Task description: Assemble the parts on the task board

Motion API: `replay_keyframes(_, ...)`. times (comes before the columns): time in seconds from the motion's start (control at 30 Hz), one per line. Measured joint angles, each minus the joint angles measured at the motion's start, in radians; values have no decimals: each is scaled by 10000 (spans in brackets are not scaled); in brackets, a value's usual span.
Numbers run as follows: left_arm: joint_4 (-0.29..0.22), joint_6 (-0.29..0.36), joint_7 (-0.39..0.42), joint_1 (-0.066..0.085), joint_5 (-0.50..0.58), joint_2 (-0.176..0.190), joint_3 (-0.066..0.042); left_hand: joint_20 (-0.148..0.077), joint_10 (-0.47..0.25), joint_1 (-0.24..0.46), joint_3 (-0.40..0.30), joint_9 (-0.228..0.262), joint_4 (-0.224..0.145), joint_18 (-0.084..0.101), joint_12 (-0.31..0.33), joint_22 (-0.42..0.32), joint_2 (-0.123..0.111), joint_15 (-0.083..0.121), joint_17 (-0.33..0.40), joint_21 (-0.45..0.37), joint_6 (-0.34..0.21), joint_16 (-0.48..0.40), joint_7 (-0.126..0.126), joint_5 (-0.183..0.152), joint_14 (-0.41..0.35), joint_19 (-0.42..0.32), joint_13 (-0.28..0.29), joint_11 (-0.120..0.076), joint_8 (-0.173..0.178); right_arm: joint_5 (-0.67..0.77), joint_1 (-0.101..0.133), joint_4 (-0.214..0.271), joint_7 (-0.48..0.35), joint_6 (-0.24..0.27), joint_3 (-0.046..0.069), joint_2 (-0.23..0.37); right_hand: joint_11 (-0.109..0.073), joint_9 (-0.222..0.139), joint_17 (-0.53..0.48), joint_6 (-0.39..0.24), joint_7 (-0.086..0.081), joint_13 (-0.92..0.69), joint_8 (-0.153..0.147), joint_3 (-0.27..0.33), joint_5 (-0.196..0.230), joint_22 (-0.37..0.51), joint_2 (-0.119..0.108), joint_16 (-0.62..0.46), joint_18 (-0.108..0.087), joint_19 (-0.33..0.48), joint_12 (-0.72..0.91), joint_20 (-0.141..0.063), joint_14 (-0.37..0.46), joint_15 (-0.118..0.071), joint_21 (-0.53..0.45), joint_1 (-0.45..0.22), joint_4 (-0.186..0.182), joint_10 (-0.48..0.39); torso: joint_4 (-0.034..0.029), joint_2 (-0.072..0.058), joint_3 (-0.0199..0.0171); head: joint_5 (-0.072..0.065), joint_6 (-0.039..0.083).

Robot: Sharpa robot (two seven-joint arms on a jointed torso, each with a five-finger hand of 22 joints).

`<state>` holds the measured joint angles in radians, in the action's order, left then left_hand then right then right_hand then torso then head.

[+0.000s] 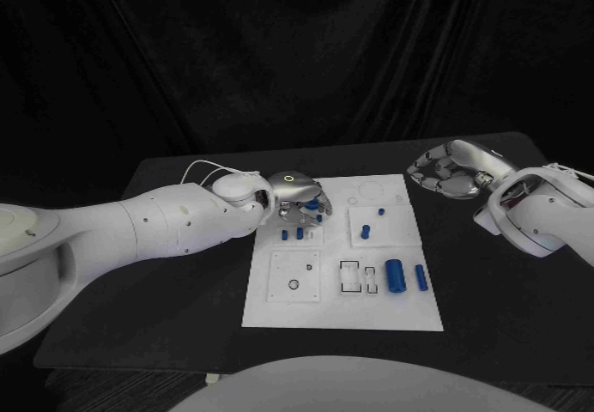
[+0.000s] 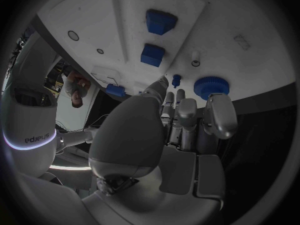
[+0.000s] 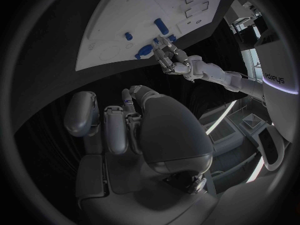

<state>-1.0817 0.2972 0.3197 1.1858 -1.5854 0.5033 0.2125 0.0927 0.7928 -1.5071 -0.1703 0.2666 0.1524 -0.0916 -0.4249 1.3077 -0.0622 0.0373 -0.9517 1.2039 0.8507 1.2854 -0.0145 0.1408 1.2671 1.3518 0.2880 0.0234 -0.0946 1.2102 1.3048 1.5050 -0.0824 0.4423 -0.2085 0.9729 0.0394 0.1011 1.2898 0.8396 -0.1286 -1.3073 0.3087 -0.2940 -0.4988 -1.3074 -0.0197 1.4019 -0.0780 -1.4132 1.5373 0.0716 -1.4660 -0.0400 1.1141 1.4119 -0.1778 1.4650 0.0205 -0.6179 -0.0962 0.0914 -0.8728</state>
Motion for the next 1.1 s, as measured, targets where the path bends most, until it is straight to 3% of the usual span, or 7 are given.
replay_keyframes(0.27, 244, 20, -10, -105, -16, -180, 3, -70, 270, -356, -462, -112, -156, 0, 70, 0, -31, 36, -29, 139, 150, 43, -27, 460, 36, 69, -72, -40, 0, 0, -2, 13, -1, -3, -3, 17, 0, 0, -9, 0, 0, 0, 0, 0, 0, 1, 0, 0, -1, 0, 0, 0, 0, 0, 0, 0, 0, 0, 0, 0, 1, -8, 0)
replay_keyframes(0.9, 516, 47, -152, -156, -26, -336, 0, -70, 557, -396, -868, -170, -158, -1, 288, -2, -67, 91, 309, 95, 622, -78, -265, 501, -20, 69, -206, -106, -61, 0, -12, 20, 0, -20, -1, 31, 0, 0, -9, 0, 0, -6, 0, 0, 0, -7, 0, 0, 0, 0, 0, 0, 0, 0, 0, 0, 0, 0, 0, 0, 3, -11, 0)
replay_keyframes(1.1, 574, 51, -167, -176, -27, -382, 0, -70, 895, -351, -966, -94, -117, -2, 388, -2, -111, 91, 378, 95, 1314, -86, -298, 326, -20, 69, -259, -143, -341, 0, -20, 25, 0, -27, -1, 32, 0, 0, -9, 0, 0, -6, 0, 0, 0, -7, 0, 0, 0, 0, 0, 0, 0, 0, 0, 0, 0, 0, 0, 1, 3, -14, 0)
